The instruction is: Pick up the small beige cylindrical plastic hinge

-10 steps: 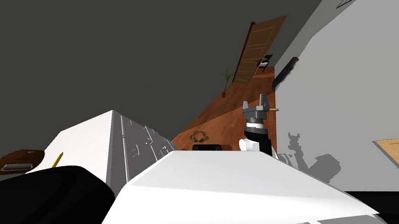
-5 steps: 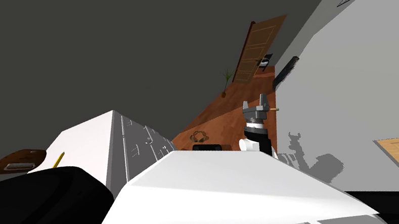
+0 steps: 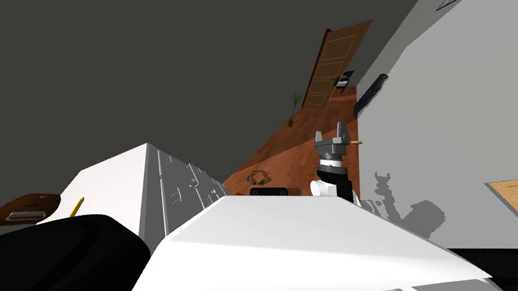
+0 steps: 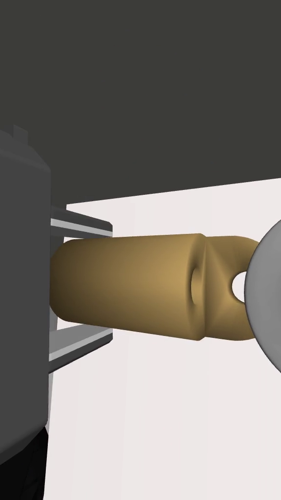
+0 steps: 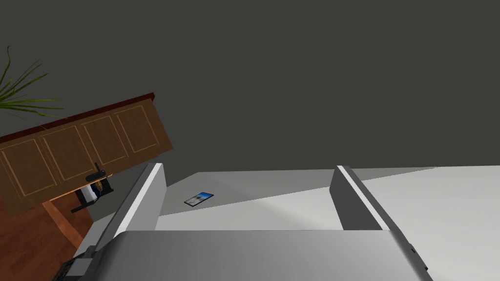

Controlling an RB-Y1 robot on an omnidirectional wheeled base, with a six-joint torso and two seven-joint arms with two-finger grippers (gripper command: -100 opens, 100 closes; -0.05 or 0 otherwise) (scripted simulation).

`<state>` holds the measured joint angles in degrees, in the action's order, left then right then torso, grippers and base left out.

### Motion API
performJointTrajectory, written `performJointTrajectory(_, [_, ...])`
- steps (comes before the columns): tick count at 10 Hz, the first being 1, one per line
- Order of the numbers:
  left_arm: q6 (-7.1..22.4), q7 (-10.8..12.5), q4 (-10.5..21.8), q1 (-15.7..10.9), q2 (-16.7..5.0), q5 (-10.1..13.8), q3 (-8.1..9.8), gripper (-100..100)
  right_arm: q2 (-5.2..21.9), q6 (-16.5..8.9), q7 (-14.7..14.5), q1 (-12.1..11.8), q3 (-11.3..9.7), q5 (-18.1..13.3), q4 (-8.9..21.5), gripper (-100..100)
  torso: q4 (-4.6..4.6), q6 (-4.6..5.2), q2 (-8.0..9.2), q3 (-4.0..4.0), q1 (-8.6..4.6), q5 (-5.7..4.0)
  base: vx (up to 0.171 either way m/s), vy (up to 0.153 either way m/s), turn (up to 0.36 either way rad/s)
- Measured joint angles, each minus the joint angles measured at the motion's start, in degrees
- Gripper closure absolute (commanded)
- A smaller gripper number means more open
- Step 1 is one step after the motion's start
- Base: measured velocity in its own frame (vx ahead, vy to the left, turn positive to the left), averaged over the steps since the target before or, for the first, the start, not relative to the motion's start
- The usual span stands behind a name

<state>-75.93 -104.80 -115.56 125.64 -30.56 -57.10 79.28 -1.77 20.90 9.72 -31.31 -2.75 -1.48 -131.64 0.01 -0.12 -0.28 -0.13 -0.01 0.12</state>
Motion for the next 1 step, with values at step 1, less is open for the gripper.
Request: performJointTrajectory(1, [-0.2, 0.0, 0.0, 0.1, 0.0, 0.1, 0.15, 0, 0.0, 0.0, 0.0, 0.0, 0.0, 0.0, 0.0, 0, 0.01, 0.0, 0.01, 0.01, 0.0, 0.03, 0.0, 0.0, 0.0])
